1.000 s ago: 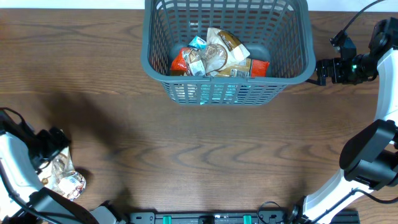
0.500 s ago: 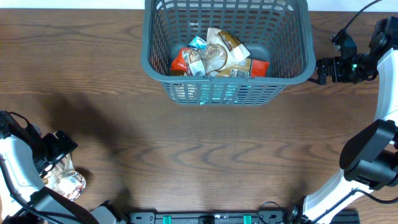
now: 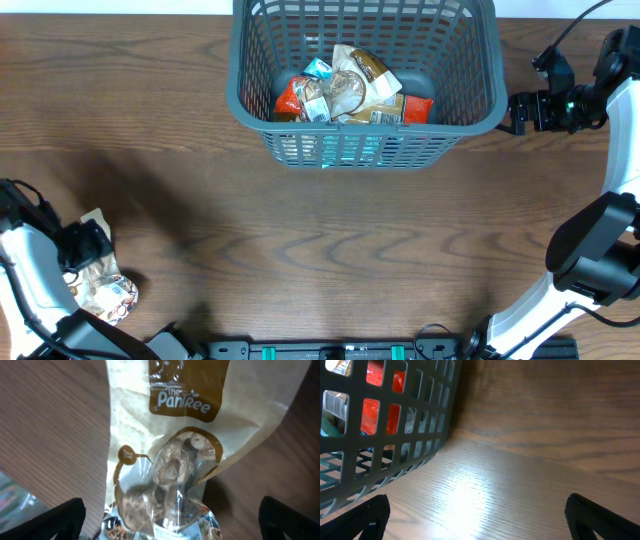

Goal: Pack container
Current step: 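Lift the pouch with the left gripper and move it over the basket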

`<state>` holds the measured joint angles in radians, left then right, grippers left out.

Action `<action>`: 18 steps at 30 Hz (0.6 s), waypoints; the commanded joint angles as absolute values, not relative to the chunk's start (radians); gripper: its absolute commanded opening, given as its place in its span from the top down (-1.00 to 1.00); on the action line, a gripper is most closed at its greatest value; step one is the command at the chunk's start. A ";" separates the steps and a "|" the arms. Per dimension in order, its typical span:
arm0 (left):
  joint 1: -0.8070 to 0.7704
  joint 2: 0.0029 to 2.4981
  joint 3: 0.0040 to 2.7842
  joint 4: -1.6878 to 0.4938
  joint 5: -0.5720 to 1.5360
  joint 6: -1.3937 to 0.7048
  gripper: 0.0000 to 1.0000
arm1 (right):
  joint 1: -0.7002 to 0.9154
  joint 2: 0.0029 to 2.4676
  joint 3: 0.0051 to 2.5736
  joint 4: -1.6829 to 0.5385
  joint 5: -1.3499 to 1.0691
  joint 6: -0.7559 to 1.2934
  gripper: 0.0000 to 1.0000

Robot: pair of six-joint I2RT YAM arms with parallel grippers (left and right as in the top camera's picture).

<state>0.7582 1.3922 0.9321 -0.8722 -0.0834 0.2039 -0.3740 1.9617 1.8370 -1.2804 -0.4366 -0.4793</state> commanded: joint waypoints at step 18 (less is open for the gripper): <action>0.761 1.458 0.657 -0.551 -0.083 0.261 -0.93 | -0.378 1.953 1.836 -1.277 -0.445 -0.495 -0.99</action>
<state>0.7582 1.4296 0.6739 -0.5694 -0.0826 0.2447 -0.3740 1.9617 1.8370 -1.2758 -0.4362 -0.4793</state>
